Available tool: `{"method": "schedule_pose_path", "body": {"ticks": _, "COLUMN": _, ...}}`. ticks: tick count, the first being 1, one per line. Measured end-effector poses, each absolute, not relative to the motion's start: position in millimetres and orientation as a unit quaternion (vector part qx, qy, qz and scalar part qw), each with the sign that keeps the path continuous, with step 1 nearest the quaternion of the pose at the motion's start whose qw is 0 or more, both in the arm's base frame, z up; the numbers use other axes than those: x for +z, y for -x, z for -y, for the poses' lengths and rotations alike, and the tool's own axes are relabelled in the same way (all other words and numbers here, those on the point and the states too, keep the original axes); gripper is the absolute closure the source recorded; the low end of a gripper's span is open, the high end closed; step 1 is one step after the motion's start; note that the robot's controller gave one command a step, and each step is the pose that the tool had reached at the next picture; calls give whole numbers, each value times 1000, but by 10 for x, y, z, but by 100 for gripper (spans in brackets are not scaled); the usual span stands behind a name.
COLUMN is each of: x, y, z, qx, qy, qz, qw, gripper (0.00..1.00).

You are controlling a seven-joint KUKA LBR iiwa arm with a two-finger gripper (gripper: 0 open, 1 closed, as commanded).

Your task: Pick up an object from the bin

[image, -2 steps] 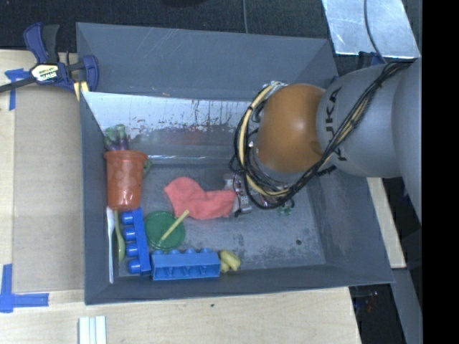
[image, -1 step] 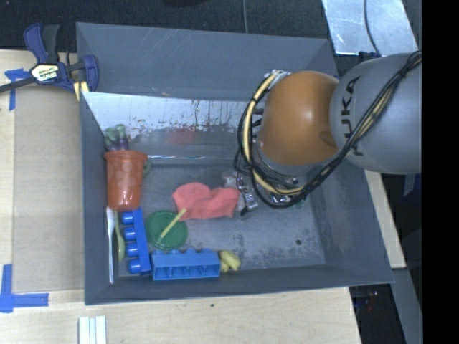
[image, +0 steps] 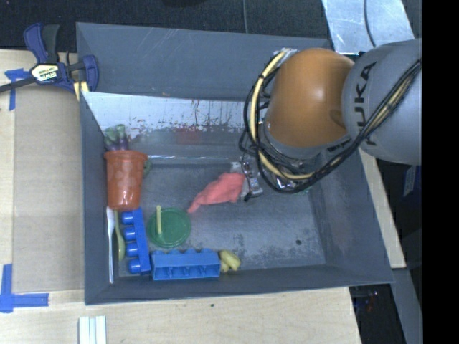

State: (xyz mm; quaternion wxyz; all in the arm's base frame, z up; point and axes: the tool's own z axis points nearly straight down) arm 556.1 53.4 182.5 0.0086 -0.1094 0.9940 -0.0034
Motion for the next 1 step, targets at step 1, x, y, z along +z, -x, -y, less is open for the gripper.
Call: {"method": "schedule_pose_path", "body": {"ticks": 1, "x": 2364, "y": -5629, "z": -537, "qx": -4, "qy": 114, "qz": -993, "qw": 13, "gripper": 100}}
